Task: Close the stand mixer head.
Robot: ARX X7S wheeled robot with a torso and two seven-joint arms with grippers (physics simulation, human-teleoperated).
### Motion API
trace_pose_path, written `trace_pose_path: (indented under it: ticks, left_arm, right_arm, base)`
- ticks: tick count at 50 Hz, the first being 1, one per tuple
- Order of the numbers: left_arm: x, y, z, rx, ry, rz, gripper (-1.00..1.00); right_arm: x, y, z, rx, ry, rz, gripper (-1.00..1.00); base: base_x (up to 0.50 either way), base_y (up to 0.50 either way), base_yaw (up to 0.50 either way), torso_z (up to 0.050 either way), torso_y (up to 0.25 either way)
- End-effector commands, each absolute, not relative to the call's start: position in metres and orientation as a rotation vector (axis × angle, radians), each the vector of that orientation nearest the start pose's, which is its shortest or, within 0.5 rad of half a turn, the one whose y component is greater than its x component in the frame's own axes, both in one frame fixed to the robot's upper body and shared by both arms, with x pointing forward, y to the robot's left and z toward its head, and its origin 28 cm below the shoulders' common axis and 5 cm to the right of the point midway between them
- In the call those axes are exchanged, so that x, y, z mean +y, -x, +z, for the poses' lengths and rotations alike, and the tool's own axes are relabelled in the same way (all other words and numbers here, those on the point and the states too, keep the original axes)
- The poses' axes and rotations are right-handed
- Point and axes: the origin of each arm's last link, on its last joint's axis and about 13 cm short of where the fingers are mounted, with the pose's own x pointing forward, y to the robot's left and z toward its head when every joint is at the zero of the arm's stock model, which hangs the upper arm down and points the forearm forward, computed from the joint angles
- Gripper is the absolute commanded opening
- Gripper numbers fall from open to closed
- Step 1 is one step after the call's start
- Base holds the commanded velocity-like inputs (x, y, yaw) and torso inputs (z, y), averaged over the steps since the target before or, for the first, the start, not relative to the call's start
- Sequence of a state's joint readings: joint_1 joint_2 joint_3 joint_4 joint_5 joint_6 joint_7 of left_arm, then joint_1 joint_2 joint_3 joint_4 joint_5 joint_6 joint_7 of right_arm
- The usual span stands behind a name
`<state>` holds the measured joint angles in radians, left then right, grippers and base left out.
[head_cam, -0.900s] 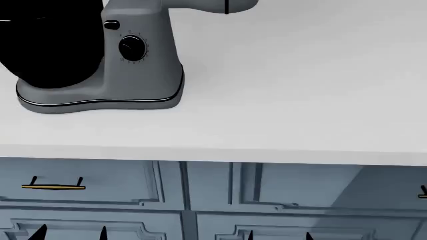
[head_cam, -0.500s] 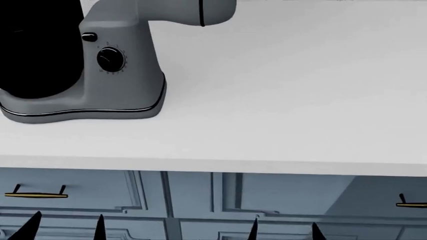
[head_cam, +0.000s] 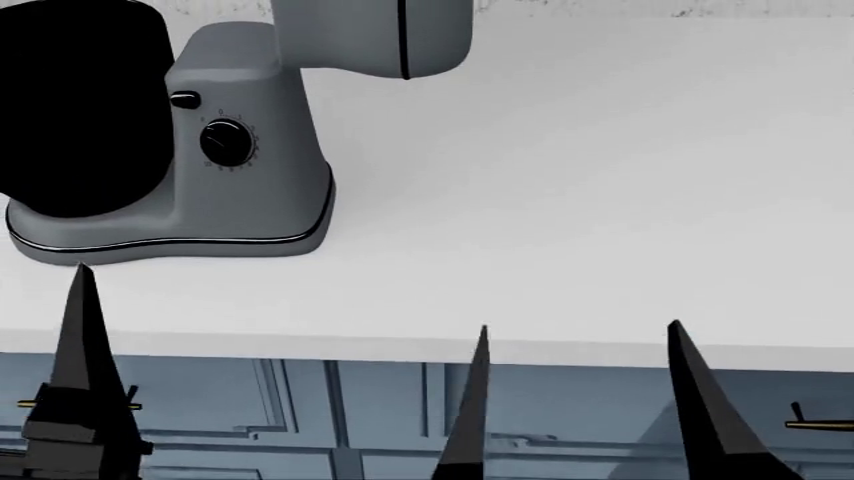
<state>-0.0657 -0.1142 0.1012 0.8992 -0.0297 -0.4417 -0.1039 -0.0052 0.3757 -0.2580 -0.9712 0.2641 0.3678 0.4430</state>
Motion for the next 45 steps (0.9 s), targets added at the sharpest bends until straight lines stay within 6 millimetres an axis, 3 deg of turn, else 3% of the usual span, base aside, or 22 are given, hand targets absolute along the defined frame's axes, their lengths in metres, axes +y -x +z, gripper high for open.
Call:
trace_pose_path:
  ticks: [1,7,27,41,45]
  left_arm:
    - [0.2006,-0.1673,0.1807,-0.565,-0.080,-0.033,1.00]
    - [0.1996,-0.1653,0.1825,-0.601,-0.040,-0.019,1.00]
    - [0.2044,-0.1667,0.1819,-0.578,-0.038,-0.015,1.00]
    - [0.2047,-0.1652,0.1807,-0.582,-0.037,-0.015,1.00]
    - [0.2048,-0.1643,0.1811,-0.584,-0.036,-0.014,1.00]
  right_arm:
    - [-0.0900,-0.1262,0.1855,-0.505,-0.021,0.050,1.00]
    - [-0.0874,-0.1274,0.1839,-0.492,-0.024,0.068,1.00]
    - [-0.0878,-0.1259,0.1843,-0.513,0.025,0.077,1.00]
    - [-0.0889,-0.1247,0.1852,-0.512,-0.025,0.055,1.00]
    - [-0.0883,-0.1234,0.1867,-0.521,-0.016,0.054,1.00]
  base:
    - [0.00,0.00,0.00,0.050,0.000]
    - [0.00,0.00,0.00,0.050,0.000]
    - [0.26,0.38,0.00,0.000,0.000]
    - [0.48,0.22,0.00,0.000,0.000]
    - [0.00,0.00,0.00,0.000,0.000]
